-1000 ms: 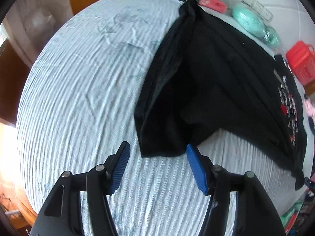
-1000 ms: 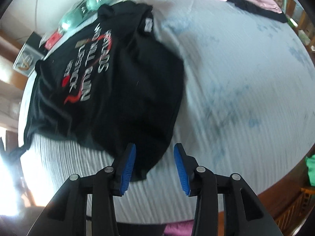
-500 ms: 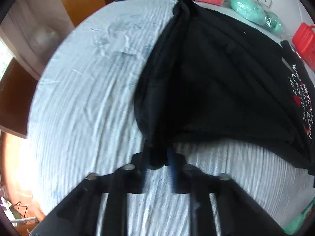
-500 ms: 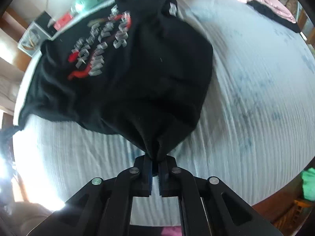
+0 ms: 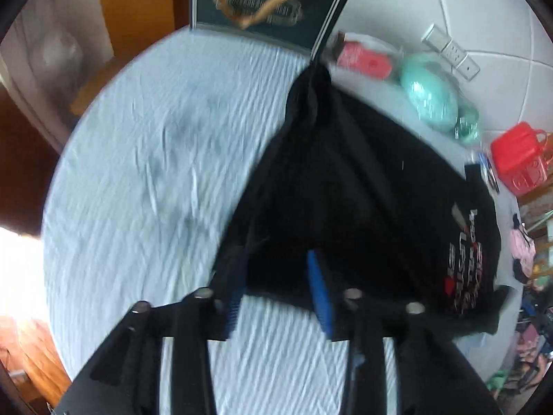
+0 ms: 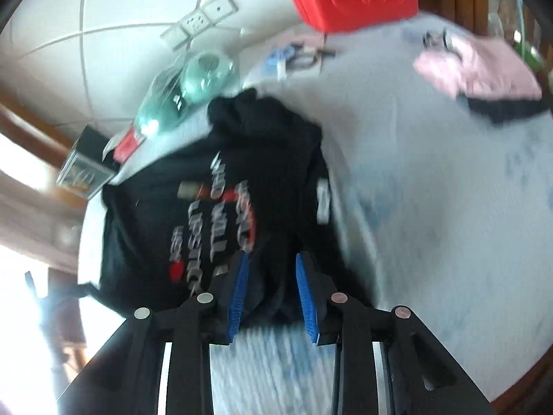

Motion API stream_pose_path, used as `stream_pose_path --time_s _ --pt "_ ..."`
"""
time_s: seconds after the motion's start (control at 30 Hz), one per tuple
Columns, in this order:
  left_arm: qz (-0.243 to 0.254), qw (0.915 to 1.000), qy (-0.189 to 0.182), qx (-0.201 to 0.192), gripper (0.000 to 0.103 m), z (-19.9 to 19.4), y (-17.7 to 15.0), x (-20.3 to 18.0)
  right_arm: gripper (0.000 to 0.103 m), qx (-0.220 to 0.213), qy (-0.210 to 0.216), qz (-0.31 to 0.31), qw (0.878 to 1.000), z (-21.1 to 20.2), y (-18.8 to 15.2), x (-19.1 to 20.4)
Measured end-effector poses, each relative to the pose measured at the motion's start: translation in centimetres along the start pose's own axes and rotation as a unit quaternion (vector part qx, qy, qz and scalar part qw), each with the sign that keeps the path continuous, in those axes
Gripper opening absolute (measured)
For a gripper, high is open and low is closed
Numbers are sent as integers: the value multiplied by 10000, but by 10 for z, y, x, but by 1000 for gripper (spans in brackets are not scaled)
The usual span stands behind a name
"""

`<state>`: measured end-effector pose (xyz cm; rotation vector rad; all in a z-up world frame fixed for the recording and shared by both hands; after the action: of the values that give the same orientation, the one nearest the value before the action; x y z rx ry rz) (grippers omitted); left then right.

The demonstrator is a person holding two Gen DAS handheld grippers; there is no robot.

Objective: Fold clothes

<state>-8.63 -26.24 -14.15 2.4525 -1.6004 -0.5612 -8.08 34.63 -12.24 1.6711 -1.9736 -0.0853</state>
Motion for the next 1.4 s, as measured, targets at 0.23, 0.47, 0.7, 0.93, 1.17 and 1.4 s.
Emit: stream_pose_path --time_s 0.23,0.47,0.7,0.93,1.17,1.4 --pt "384 9978 415 -344 74 5 6 9 29 -61 -346 -81 9994 -2 -29 -14" --pt "300 9955 892 92 74 71 -30 34 29 240 -1002 1 9947 20 -74 -47" --pt "538 9935 1000 39 74 93 -57 28 41 282 -1235 -321 9914 42 -85 -38" --pt "387 9968 676 162 21 89 -55 28 7 728 -1479 -755 9834 81 -89 -34" --pt "305 9959 790 -319 10 20 -55 21 5 -76 -1169 -525 9917 6 -78 -20" --pt "417 9926 1130 164 9 14 -100 43 6 451 -1258 -431 9901 -25 -108 -39"
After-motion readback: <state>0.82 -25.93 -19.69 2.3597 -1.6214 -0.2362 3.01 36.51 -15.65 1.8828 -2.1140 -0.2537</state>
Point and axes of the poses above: each gripper's, at about its wrist camera, not at the fingertips, and z roughly the way its jaws point, x to its left, y to its top, the point moved 3 cm from there along z, roughly the way its jaws point, and after that the axes turned 4 degrees about -z, right-handed, at the moved point
